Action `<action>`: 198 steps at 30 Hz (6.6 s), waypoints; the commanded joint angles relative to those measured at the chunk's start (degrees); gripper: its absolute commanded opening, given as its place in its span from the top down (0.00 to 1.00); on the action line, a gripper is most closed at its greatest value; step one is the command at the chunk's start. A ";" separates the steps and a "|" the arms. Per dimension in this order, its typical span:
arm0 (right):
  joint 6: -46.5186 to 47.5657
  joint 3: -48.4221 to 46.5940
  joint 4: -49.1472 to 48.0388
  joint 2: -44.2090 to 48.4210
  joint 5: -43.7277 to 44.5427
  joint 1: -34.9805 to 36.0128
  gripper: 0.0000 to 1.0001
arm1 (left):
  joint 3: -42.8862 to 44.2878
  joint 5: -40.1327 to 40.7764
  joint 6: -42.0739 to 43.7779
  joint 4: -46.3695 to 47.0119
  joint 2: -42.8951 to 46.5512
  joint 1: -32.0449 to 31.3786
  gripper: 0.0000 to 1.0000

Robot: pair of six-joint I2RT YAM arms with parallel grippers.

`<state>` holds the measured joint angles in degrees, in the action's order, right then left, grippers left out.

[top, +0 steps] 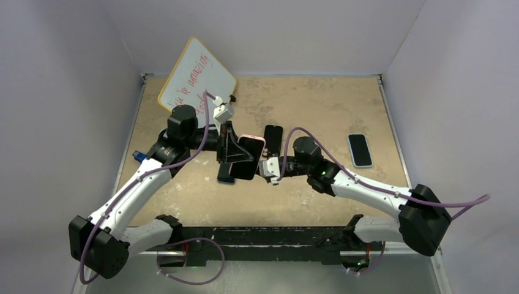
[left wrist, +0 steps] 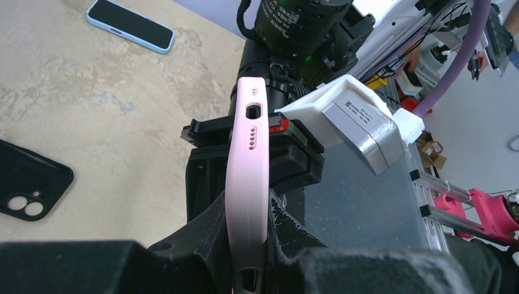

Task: Take the phone out of the phone case
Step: Remove the phone case from the phone.

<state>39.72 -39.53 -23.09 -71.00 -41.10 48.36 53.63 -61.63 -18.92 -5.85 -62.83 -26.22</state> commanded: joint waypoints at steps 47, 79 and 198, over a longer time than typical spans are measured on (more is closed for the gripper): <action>-30.81 5.19 -31.22 0.54 -4.54 -2.07 0.81 | -11.17 -11.15 -14.06 27.58 8.70 5.48 1.00; -63.39 10.92 -53.35 4.09 8.32 -6.28 0.77 | -25.87 7.27 -26.28 44.25 1.19 -7.32 1.00; -87.10 16.94 -2.86 1.89 18.93 -11.55 1.00 | -1.35 101.97 16.11 -0.73 -23.03 -45.75 0.49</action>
<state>-46.68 -20.67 -23.07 -68.58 -17.34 36.34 52.18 41.58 -2.33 -6.24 -91.20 -77.56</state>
